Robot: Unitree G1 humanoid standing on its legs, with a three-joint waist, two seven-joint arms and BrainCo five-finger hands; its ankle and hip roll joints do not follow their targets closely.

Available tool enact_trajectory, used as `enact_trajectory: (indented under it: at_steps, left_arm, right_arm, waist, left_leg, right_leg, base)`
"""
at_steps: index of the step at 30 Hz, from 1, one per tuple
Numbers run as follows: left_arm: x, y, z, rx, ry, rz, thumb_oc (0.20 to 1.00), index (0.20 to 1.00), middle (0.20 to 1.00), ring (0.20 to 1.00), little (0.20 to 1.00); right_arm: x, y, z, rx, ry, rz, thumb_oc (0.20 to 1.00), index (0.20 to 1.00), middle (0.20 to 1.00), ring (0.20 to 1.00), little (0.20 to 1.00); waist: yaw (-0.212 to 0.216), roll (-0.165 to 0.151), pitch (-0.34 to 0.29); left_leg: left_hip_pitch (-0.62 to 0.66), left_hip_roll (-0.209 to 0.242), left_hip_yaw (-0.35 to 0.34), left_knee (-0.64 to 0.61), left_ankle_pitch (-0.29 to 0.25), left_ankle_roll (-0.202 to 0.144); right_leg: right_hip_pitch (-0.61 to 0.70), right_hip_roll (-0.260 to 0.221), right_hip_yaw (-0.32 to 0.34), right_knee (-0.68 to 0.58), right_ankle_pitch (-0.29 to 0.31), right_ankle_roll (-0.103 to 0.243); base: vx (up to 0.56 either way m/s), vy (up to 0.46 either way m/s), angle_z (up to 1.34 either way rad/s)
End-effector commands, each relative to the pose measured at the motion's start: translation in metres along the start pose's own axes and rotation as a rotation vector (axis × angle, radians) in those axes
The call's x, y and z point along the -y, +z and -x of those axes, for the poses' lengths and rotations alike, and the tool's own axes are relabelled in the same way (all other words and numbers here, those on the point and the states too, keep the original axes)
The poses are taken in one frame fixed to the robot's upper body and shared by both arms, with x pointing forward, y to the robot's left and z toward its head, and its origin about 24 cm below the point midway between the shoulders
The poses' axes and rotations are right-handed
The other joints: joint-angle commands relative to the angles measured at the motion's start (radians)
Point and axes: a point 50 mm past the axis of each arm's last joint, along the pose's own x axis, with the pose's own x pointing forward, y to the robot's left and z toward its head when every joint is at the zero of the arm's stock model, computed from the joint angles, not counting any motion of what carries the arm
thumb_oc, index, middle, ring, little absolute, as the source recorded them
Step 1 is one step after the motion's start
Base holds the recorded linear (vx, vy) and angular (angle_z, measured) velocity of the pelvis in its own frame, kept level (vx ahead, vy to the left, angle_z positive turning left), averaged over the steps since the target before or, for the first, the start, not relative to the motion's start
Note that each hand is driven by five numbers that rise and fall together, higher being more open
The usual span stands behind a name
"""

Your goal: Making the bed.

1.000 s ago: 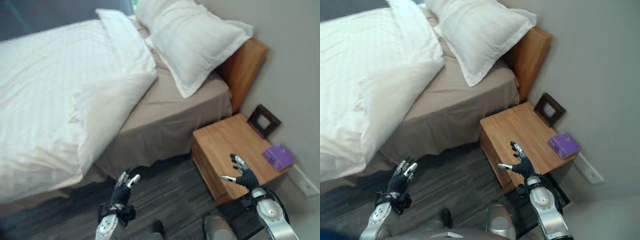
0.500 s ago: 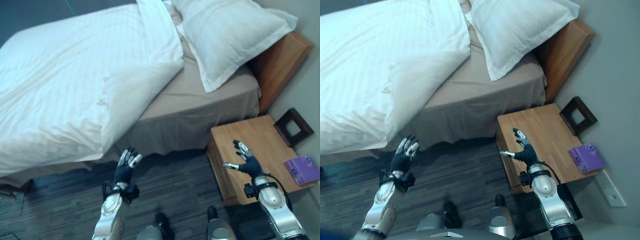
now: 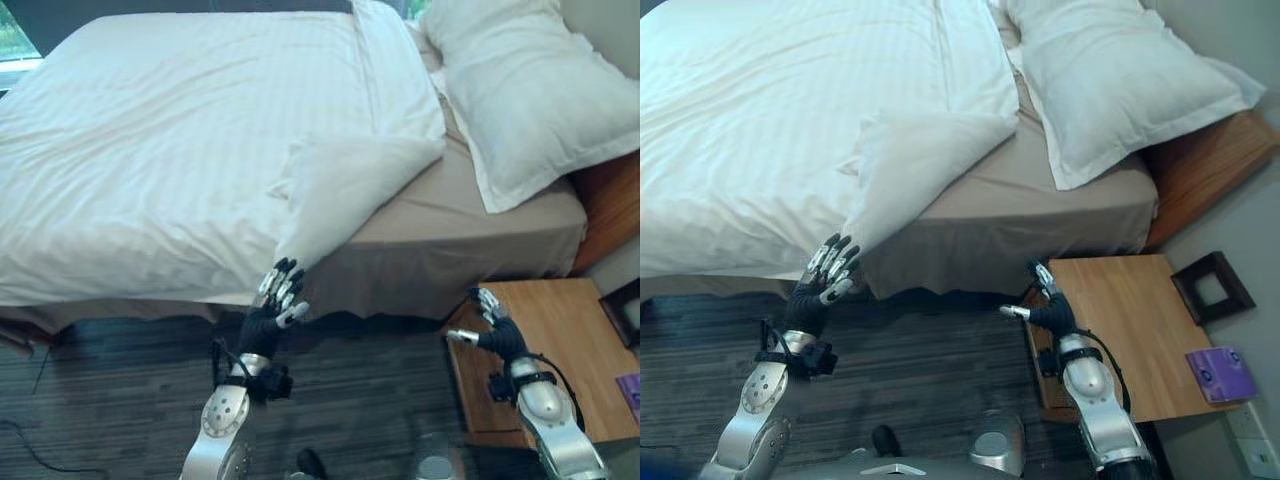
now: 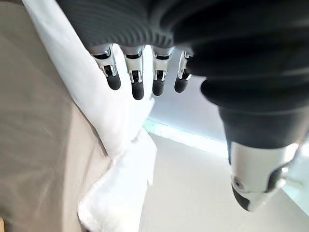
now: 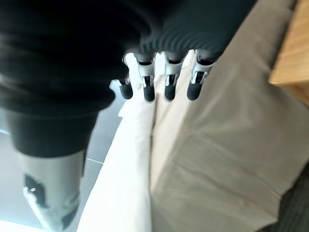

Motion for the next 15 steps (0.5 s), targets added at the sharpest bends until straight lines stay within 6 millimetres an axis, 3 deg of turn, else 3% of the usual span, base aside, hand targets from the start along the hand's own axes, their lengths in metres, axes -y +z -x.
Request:
enact_trajectory:
  at_steps: [1, 3, 5, 9, 13, 14, 15]
  left_arm:
    - [0.002, 0.011, 0.001, 0.059, -0.034, -0.03, 1.0, 1.0, 1.0, 1.0, 1.0]
    - [-0.005, 0.009, 0.006, 0.04, -0.023, -0.029, 1.0, 1.0, 1.0, 1.0, 1.0]
    - [-0.011, 0.01, 0.01, 0.038, -0.012, -0.038, 1.0, 1.0, 1.0, 1.0, 1.0]
    - [-0.007, 0.015, 0.009, 0.074, -0.03, -0.025, 1.0, 1.0, 1.0, 1.0, 1.0]
    - [-0.004, 0.018, 0.007, 0.103, -0.026, -0.015, 1.0, 1.0, 1.0, 1.0, 1.0]
    - [-0.003, 0.025, 0.005, 0.147, -0.02, -0.013, 1.0, 1.0, 1.0, 1.0, 1.0]
    - [-0.002, 0.033, 0.001, 0.195, -0.011, -0.015, 1.0, 1.0, 1.0, 1.0, 1.0]
  right_arm:
    - [0.014, 0.02, -0.009, 0.112, -0.055, 0.054, 1.0, 1.0, 1.0, 1.0, 1.0]
    - [0.019, 0.024, -0.011, 0.133, -0.083, 0.042, 1.0, 1.0, 1.0, 1.0, 1.0]
    - [0.021, 0.029, -0.011, 0.155, -0.086, 0.041, 1.0, 1.0, 1.0, 1.0, 1.0]
    - [0.018, 0.039, -0.013, 0.205, -0.07, 0.042, 1.0, 1.0, 1.0, 1.0, 1.0]
    - [0.018, 0.05, -0.016, 0.26, -0.053, 0.063, 1.0, 1.0, 1.0, 1.0, 1.0]
    - [0.02, 0.059, -0.019, 0.307, -0.053, 0.092, 1.0, 1.0, 1.0, 1.0, 1.0]
    - [0.027, 0.063, -0.021, 0.326, -0.078, 0.119, 1.0, 1.0, 1.0, 1.0, 1.0]
  waist:
    - [-0.049, 0.011, -0.002]
    - [-0.053, 0.0, -0.001]
    - [-0.053, -0.006, -0.001]
    - [-0.054, -0.023, -0.017]
    - [-0.052, -0.01, -0.021]
    - [-0.038, -0.012, -0.009]
    - [-0.021, -0.034, 0.01]
  left_leg:
    - [0.021, 0.063, -0.04, 0.014, -0.021, -0.058]
    - [0.05, 0.069, -0.047, 0.014, -0.042, -0.075]
    - [0.073, 0.074, -0.043, 0.016, -0.054, -0.087]
    - [0.098, 0.071, -0.046, 0.035, -0.077, -0.096]
    - [0.094, 0.09, -0.072, 0.135, -0.121, -0.117]
    - [0.038, 0.123, -0.087, 0.285, -0.115, -0.143]
    - [-0.05, 0.171, -0.115, 0.444, -0.031, -0.177]
  right_leg:
    - [0.12, 0.099, -0.033, -0.273, 0.038, -0.045]
    - [0.089, 0.071, -0.057, -0.396, 0.099, -0.031]
    - [0.07, 0.061, -0.104, -0.431, 0.129, -0.024]
    - [0.109, 0.06, -0.133, -0.481, 0.138, -0.03]
    - [0.156, 0.084, -0.119, -0.51, 0.125, -0.05]
    - [0.21, 0.099, -0.127, -0.528, 0.102, -0.076]
    - [0.249, 0.104, -0.141, -0.541, 0.079, -0.11]
  base:
    - [0.19, -0.12, 0.15]
    - [0.24, -0.2, 0.25]
    - [0.15, -0.145, 0.13]
    - [0.13, -0.143, 0.05]
    - [0.15, -0.151, -0.04]
    - [0.11, -0.27, -0.09]
    - [0.16, -0.315, 0.04]
